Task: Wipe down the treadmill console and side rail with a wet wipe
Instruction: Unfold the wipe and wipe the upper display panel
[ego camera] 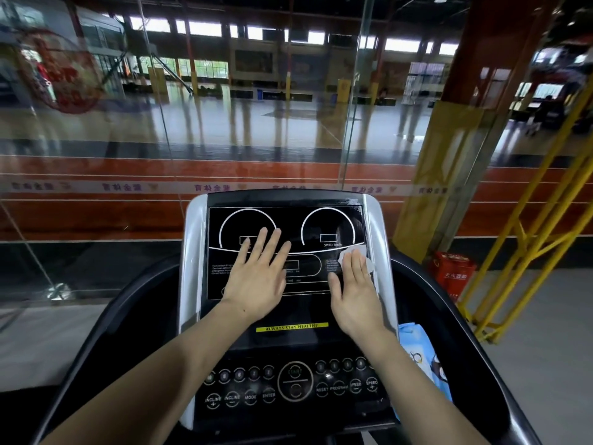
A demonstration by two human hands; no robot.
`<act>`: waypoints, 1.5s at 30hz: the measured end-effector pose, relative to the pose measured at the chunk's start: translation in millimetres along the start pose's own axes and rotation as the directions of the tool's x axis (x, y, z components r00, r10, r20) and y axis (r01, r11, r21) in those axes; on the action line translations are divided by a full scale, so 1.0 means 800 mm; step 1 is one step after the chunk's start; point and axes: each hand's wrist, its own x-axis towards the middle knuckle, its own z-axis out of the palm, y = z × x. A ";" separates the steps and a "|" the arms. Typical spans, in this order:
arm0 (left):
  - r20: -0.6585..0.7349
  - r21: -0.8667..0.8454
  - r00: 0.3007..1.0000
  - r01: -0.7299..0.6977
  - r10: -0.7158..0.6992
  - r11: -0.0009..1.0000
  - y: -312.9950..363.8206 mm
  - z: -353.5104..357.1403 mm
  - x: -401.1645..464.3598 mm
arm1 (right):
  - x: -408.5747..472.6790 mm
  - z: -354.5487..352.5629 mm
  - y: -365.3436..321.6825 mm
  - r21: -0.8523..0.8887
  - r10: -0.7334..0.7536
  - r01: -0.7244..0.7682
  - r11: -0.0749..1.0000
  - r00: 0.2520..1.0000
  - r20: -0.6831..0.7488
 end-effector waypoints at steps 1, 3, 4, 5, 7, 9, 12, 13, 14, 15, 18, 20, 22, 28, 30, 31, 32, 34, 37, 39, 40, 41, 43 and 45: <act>0.004 0.004 1.000 0.002 -0.002 1.000 -0.002 -0.001 -0.002 | 0.011 -0.004 -0.005 0.000 0.005 -0.005 1.000 1.000 0.001; 0.008 0.026 1.000 0.005 -0.005 1.000 -0.006 -0.002 -0.007 | 0.027 -0.006 -0.019 -0.013 0.014 -0.014 1.000 1.000 -0.024; 0.012 0.034 1.000 0.010 -0.010 0.999 -0.009 -0.002 -0.010 | 0.029 -0.002 -0.028 -0.021 0.018 -0.018 1.000 0.999 -0.031; 0.014 0.036 1.000 0.018 -0.018 0.999 -0.012 -0.003 -0.012 | 0.029 0.003 -0.040 -0.034 0.000 -0.001 0.999 1.000 -0.021; 0.008 0.029 0.999 0.034 -0.034 0.999 -0.020 -0.003 -0.017 | 0.020 0.021 -0.068 -0.069 -0.113 0.115 0.991 0.993 0.036; -0.003 0.026 0.999 0.044 -0.043 0.999 -0.026 -0.003 -0.022 | 0.007 0.035 -0.088 -0.081 -0.251 0.258 0.963 0.964 0.091; -0.010 0.026 0.998 0.059 -0.058 0.998 -0.033 -0.002 -0.037 | -0.005 0.029 -0.069 -0.109 -0.336 0.351 0.930 0.932 0.138; -0.011 0.028 0.998 0.063 -0.063 0.998 -0.036 -0.003 -0.041 | -0.008 0.024 -0.053 -0.122 -0.335 0.348 0.929 0.935 0.120; 0.000 0.028 0.998 0.069 -0.069 0.997 -0.039 -0.003 -0.046 | -0.008 0.018 -0.037 -0.128 -0.314 0.324 0.937 0.945 0.092; 0.013 0.030 0.997 0.076 -0.077 0.997 -0.042 -0.003 -0.050 | -0.004 0.012 -0.023 -0.127 -0.278 0.283 0.951 0.959 0.059; 0.011 0.038 0.995 0.101 -0.101 0.994 -0.052 -0.003 -0.060 | 0.027 0.006 -0.027 -0.078 -0.117 0.116 0.990 0.993 -0.014; 0.010 0.037 0.993 0.118 -0.118 0.992 -0.060 -0.003 -0.063 | 0.046 0.013 -0.061 -0.040 -0.068 0.066 0.997 0.997 -0.031; 0.003 0.047 0.992 0.127 -0.127 0.991 -0.066 -0.004 -0.065 | 0.046 0.027 -0.102 -0.062 -0.179 0.179 0.982 0.984 0.003; 0.000 0.046 0.995 0.105 -0.105 0.993 -0.063 -0.003 -0.060 | 0.015 0.025 -0.067 -0.135 -0.348 0.362 0.922 0.930 0.116; 0.004 0.039 0.995 0.099 -0.099 0.994 -0.060 -0.004 -0.059 | 0.021 0.009 -0.032 -0.128 -0.267 0.269 0.955 0.963 0.036; -0.002 0.036 0.995 0.102 -0.102 0.994 -0.060 -0.004 -0.059 | 0.029 0.004 -0.023 -0.108 -0.211 0.210 0.972 0.977 0.001; -0.002 0.035 0.994 0.106 -0.106 0.994 -0.060 -0.006 -0.060 | 0.038 0.002 -0.025 -0.092 -0.158 0.156 0.983 0.987 -0.013; 0.005 0.035 0.993 0.121 -0.121 0.992 -0.063 -0.007 -0.064 | 0.048 0.008 -0.053 -0.070 -0.116 0.114 0.991 0.993 -0.018; 0.007 0.029 0.990 0.142 -0.142 0.989 -0.071 -0.006 -0.072 | 0.027 0.032 -0.105 -0.067 -0.280 0.283 0.957 0.959 0.048; 0.006 0.041 0.990 0.138 -0.139 0.990 -0.076 -0.004 -0.078 | -0.003 0.048 -0.113 -0.099 -0.364 0.375 0.922 0.924 0.114; 0.004 0.045 0.990 0.139 -0.140 0.989 -0.078 -0.003 -0.080 | -0.015 0.051 -0.106 -0.111 -0.379 0.394 0.912 0.916 0.131; 0.004 0.041 0.989 0.145 -0.145 0.989 -0.079 -0.003 -0.083 | -0.025 0.052 -0.093 -0.121 -0.388 0.405 0.906 0.910 0.142; 0.004 0.034 0.987 0.161 -0.162 0.986 -0.083 -0.003 -0.089 | -0.034 0.045 -0.067 -0.140 -0.385 0.404 0.904 0.912 0.142; 0.007 0.035 0.985 0.172 -0.172 0.985 -0.088 -0.003 -0.096 | -0.023 0.038 -0.056 -0.139 -0.351 0.364 0.921 0.930 0.110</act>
